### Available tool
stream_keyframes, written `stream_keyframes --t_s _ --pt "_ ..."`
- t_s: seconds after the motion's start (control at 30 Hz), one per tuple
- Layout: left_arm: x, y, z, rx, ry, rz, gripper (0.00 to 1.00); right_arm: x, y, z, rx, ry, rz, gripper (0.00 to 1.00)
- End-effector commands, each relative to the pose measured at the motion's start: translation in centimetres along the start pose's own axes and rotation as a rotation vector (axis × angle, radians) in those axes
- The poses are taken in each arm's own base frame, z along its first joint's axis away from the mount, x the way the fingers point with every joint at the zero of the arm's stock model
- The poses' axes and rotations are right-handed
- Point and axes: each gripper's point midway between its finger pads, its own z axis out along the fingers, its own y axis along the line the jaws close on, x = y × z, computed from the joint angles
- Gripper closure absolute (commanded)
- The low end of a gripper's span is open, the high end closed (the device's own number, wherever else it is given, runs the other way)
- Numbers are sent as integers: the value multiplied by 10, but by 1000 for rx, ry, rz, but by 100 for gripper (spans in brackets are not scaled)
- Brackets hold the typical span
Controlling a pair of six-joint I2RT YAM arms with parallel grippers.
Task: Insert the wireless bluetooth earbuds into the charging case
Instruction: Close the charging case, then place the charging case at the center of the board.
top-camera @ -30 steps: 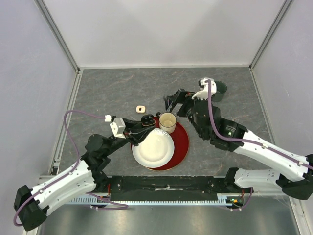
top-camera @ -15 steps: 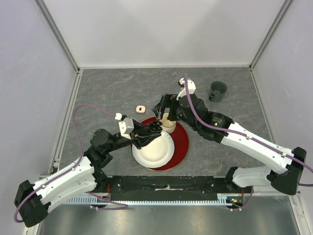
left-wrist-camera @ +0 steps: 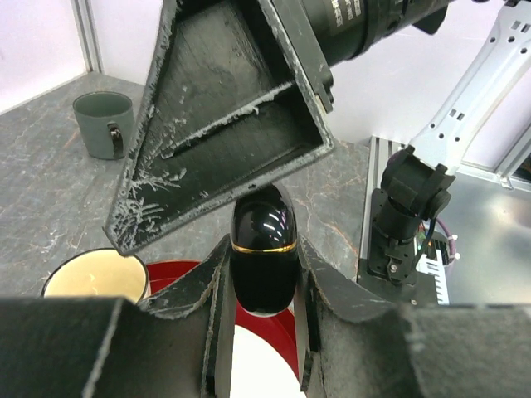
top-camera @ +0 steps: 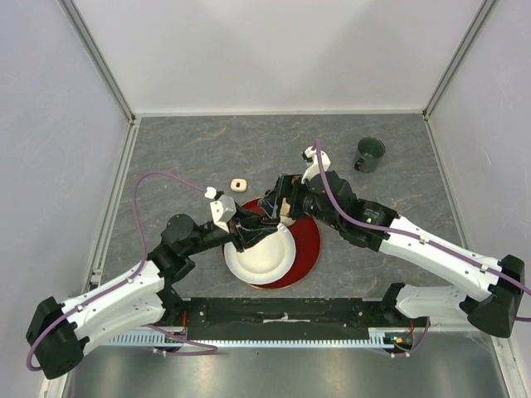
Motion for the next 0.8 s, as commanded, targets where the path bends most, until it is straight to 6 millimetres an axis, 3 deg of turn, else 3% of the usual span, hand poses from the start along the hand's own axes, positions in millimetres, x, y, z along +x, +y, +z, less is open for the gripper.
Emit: stream_keyframes --t_s 0.0,0.17,0.3,0.5,0.63,0.67,0.73,0.77 --pt "-42 2 7 -25 -116 20 98 6 3 -8 -33 14 4 2" --pt "-45 11 7 -79 -115 8 98 3 0 -6 -17 0 4 2" --pt "-39 25 5 -163 -63 -21 98 -8 -19 -8 82 -86 72 2" --pt "-36 56 -9 -360 16 -33 98 -42 -49 -42 188 -297 142 2" --pt "-38 74 -15 -396 59 -118 98 -51 -64 -60 229 -368 135 2" --pt "-38 90 -23 -440 57 -172 98 -50 -67 -62 237 -370 131 2" --pt "-30 97 -27 -408 89 -248 98 -51 -70 -68 241 -380 132 2" --pt "-31 115 -39 -461 72 -307 98 -49 -71 -68 246 -377 132 2"
